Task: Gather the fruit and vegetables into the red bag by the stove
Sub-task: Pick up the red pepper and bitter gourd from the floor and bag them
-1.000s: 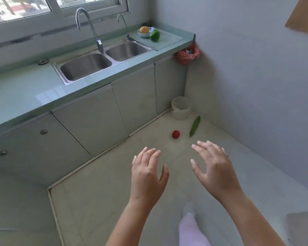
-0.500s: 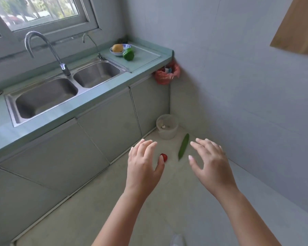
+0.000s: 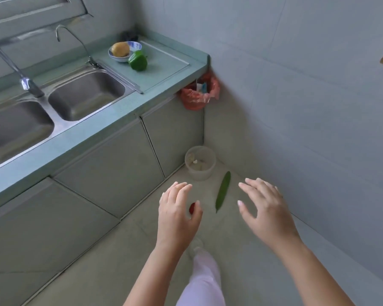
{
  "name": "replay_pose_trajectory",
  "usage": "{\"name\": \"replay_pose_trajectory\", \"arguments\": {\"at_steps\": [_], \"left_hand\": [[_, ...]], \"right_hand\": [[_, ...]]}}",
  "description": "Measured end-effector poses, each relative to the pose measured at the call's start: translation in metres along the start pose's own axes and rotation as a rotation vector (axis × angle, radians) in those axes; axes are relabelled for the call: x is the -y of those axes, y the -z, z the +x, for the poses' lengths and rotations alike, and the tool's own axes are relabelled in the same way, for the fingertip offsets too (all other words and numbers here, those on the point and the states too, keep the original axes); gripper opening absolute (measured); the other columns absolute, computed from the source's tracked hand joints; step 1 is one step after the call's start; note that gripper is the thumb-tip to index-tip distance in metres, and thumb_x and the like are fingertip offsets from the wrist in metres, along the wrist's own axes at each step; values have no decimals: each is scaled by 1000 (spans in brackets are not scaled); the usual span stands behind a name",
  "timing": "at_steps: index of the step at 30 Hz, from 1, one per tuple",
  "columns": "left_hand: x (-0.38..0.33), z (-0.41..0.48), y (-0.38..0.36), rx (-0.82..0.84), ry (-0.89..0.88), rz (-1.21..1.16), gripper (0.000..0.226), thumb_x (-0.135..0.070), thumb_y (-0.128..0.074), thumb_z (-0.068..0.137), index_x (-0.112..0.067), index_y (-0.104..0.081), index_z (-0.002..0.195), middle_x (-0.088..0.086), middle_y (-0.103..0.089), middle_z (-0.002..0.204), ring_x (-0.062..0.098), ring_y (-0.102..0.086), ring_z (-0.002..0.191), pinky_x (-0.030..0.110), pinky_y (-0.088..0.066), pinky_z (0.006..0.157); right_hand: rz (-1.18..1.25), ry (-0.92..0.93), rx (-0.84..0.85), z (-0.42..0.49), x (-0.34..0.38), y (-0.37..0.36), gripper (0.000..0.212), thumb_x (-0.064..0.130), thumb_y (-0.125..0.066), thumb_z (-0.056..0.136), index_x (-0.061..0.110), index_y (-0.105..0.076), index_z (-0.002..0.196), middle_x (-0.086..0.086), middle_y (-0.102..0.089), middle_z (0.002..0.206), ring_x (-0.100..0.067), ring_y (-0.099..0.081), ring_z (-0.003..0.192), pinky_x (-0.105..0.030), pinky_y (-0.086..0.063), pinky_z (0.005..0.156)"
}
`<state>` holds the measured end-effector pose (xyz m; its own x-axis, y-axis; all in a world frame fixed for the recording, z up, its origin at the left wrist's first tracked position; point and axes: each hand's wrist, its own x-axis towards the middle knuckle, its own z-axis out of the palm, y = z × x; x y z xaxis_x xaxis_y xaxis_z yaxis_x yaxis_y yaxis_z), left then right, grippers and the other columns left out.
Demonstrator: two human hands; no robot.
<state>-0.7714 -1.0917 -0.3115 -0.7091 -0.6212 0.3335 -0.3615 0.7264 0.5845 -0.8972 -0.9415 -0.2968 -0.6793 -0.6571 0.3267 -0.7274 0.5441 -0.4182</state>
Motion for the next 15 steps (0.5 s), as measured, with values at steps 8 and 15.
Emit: {"name": "replay_pose_trajectory", "arguments": {"at_steps": [8, 15], "left_hand": [[67, 121, -53, 3, 177, -79, 45, -34, -45, 81, -4, -58, 113, 8, -61, 116, 17, -44, 119, 37, -36, 99], [110, 178, -102, 13, 315, -114, 47, -38, -44, 81, -9, -57, 116, -5, -54, 119, 3, -37, 120, 30, -32, 100]], "right_hand": [[32, 59, 123, 150, -14, -77, 42, 35, -43, 79, 12, -65, 107, -8, -64, 112, -29, -54, 110, -53, -35, 94], [62, 132, 184, 219, -49, -142, 40, 33, -44, 79, 12, -64, 107, -8, -64, 112, -27, -52, 111, -51, -34, 96]]}}
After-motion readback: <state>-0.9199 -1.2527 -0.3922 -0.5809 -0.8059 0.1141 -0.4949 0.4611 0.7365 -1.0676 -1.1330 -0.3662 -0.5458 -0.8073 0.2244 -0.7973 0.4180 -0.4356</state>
